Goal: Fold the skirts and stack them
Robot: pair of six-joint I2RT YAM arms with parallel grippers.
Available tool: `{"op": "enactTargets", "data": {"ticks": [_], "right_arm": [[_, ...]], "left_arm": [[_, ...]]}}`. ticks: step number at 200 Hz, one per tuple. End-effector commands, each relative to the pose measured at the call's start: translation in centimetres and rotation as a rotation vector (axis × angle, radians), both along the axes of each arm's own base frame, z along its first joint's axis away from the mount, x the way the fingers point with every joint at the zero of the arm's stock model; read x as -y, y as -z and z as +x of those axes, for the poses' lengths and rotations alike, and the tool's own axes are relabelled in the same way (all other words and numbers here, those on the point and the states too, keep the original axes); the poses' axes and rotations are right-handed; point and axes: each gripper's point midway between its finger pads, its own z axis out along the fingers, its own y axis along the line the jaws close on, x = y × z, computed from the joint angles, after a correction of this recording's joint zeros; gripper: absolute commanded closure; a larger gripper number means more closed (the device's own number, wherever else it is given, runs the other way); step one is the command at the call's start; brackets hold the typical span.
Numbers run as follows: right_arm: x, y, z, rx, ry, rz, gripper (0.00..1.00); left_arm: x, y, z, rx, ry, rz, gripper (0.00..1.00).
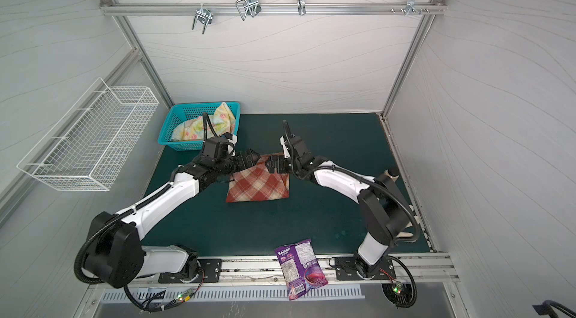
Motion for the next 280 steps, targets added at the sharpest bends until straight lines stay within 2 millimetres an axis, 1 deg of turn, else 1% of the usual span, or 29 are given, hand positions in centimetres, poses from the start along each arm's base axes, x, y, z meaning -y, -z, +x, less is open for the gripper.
{"op": "enactTargets", "data": {"ticks": [1,7,40,55,65,86,102,126,145,170,187,192,208,231,244,255,265,280], "right_arm": [[-1.6,1.1,-0.3,-0.098,-0.108,0.036,0.01],[-2.0,1.2,0.0,-0.105,-0.119,0.043,0.01],[-3.3,3.2,1.0,-0.176,-0.15,0.069,0.03],[-3.6,4.3,1.4,-0.205,-0.153,0.076,0.05],[-3.7,4.9,1.6,-0.218,-0.149,0.076,0.05],[-3.4,6.1,2.4,-0.233,-0.13,0.066,0.07],[-3.3,6.8,2.8,-0.25,-0.122,0.066,0.07],[-2.9,7.9,3.3,-0.263,-0.108,0.044,0.07],[-2.4,8.4,3.6,-0.272,-0.089,0.042,0.07],[-1.8,8.8,4.0,-0.285,-0.071,0.054,0.07],[-1.7,7.8,4.0,-0.26,-0.074,0.067,0.06],[-1.8,7.2,4.0,-0.254,-0.077,0.077,0.01],[-1.7,4.9,3.7,-0.223,-0.086,0.103,0.01],[-0.8,1.2,3.2,-0.148,-0.084,0.113,0.01],[0.1,-0.1,2.8,-0.116,-0.073,0.088,0.01],[0.9,-0.6,2.5,-0.104,-0.062,0.069,0.01],[1.4,-0.6,2.0,-0.105,-0.059,0.056,0.01],[2.2,-0.1,1.2,-0.114,-0.053,0.033,0.01]], "left_arm": [[-0.3,1.0,-1.3,-0.03,-0.023,-0.042,0.01],[-0.5,1.3,-1.6,-0.034,-0.03,-0.044,0.01],[-1.0,3.4,-2.8,-0.059,-0.056,-0.067,0.01],[-1.1,4.5,-3.1,-0.08,-0.062,-0.073,0.01],[-1.3,5.7,-3.4,-0.102,-0.071,-0.07,0.02],[-1.8,8.1,-3.9,-0.138,-0.094,-0.06,0.01],[-2.5,10.2,-4.4,-0.174,-0.117,-0.038,0.01],[-3.7,12.6,-5.2,-0.221,-0.148,-0.022,0.01],[-4.5,13.9,-6.0,-0.249,-0.164,-0.006,0.01],[-5.0,14.6,-6.7,-0.257,-0.16,0.018,0.01],[-5.0,14.6,-6.9,-0.257,-0.151,0.027,0.01],[-5.0,14.4,-6.9,-0.253,-0.15,0.026,0.01],[-4.9,13.7,-6.7,-0.237,-0.144,0.019,0.01],[-4.4,11.0,-5.6,-0.186,-0.124,0.012,0.01],[-4.2,8.8,-4.5,-0.149,-0.11,0.017,0.01],[-4.0,7.0,-3.5,-0.116,-0.101,0.024,0.01],[-3.7,5.6,-2.4,-0.094,-0.093,0.027,0.01],[-3.3,4.2,-0.8,-0.078,-0.078,0.027,0.01]]}}
